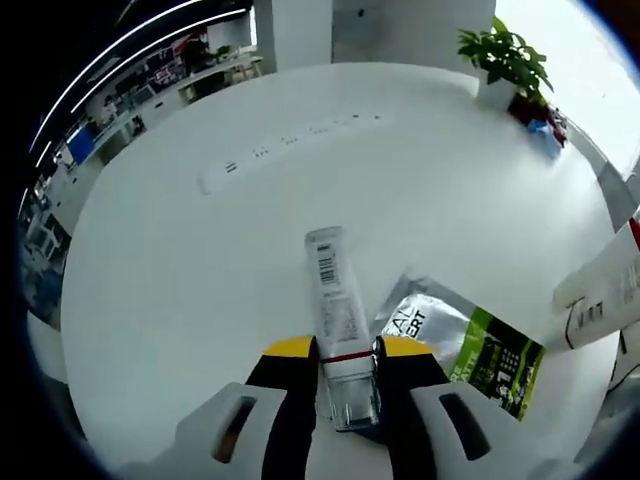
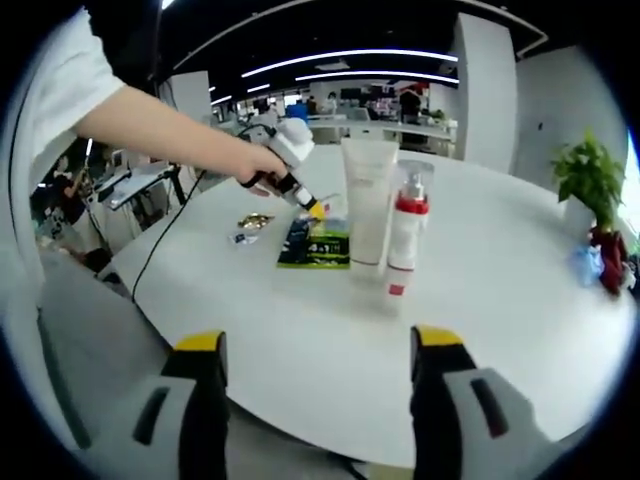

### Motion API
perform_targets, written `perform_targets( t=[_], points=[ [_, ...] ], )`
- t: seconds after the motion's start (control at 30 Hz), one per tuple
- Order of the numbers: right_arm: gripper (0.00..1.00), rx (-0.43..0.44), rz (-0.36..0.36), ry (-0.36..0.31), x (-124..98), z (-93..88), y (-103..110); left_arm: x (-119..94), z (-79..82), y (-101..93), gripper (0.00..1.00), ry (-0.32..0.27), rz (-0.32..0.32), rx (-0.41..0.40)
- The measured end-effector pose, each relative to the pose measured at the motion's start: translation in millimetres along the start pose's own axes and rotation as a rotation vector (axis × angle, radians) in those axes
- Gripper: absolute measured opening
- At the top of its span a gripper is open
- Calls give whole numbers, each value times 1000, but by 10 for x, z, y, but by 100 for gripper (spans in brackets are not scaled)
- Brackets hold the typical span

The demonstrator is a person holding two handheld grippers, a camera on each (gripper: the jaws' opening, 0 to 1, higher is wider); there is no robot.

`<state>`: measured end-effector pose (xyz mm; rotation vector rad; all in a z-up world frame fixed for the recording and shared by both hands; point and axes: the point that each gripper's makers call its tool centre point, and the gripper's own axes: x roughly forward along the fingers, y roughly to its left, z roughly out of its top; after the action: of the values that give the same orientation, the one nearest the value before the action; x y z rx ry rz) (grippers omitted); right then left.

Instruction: Arrange the skincare products in the storage area until every visible bottle or jar stands upright without overlapping.

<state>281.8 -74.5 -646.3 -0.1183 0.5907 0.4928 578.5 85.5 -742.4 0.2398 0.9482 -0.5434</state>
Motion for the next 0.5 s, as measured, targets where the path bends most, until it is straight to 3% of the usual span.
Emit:
perform_targets(
  t=[0.5],
  points=[
    [75, 11, -6, -4, -1, 3, -20, -122, -17, 11, 17, -4, -1, -3]
  ],
)
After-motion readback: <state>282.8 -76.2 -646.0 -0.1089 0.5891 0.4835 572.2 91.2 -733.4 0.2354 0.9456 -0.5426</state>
